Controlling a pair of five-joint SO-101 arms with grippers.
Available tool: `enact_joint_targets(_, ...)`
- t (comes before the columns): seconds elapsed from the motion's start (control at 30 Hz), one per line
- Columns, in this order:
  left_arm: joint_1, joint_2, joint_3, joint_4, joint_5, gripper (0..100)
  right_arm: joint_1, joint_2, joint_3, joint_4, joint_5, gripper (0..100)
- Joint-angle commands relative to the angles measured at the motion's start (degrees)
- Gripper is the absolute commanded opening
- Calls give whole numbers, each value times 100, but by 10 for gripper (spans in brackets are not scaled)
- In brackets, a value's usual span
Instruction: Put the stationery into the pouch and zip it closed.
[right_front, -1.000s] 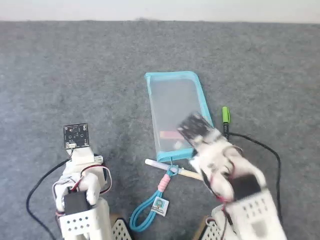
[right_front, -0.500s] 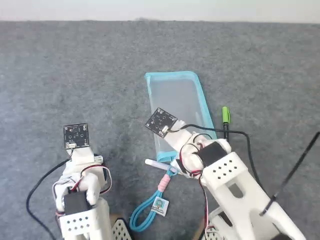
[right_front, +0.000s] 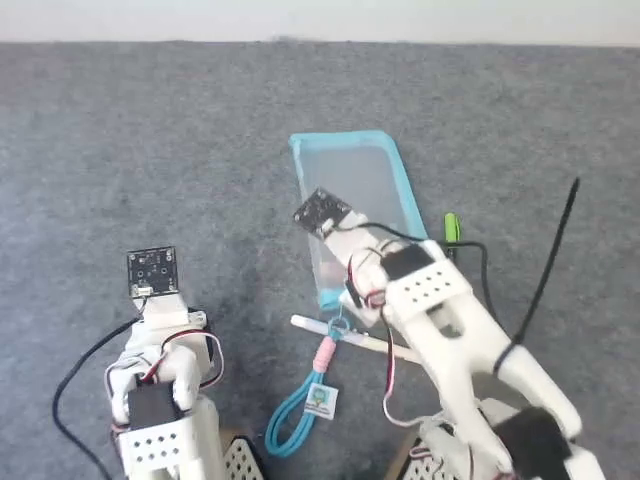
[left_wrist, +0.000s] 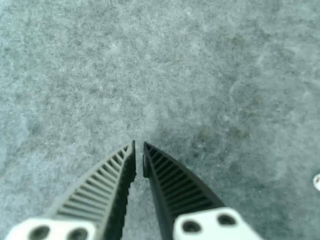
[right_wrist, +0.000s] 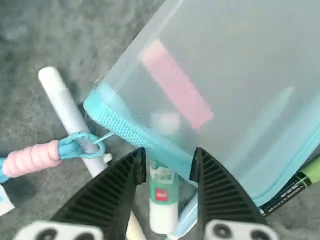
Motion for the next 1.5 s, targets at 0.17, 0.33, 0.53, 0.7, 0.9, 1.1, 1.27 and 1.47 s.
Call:
enact_joint_targets(0.17, 26, -123, -75, 18, 97, 28, 127, 435, -1319, -48, -62, 160)
enact_joint_targets(0.33, 26, -123, -75, 18, 97, 28, 66, 4, -1407, 462, -888, 158)
enact_joint_targets(0.53, 26, -123, -75, 18, 97, 28, -655, -532, -1011, 1033, -2057, 160)
enact_joint_targets(0.7, 26, -123, -75, 18, 97, 28, -1982, -497, -897, 1297, -4202, 162)
enact_joint_targets(0.9, 26, -123, -75, 18, 97, 28, -2325, -488, -334, 804, -4624, 163)
enact_joint_targets(1.1, 26, -123, -75, 18, 97, 28, -2343, -488, 589, -127, -4633, 160)
enact_joint_targets(1.27, 26, -123, -75, 18, 97, 28, -2325, -488, 659, -251, -4633, 162)
enact_joint_targets(1.47, 26, -123, -75, 18, 97, 28, -2316, -488, 659, -251, -4624, 162)
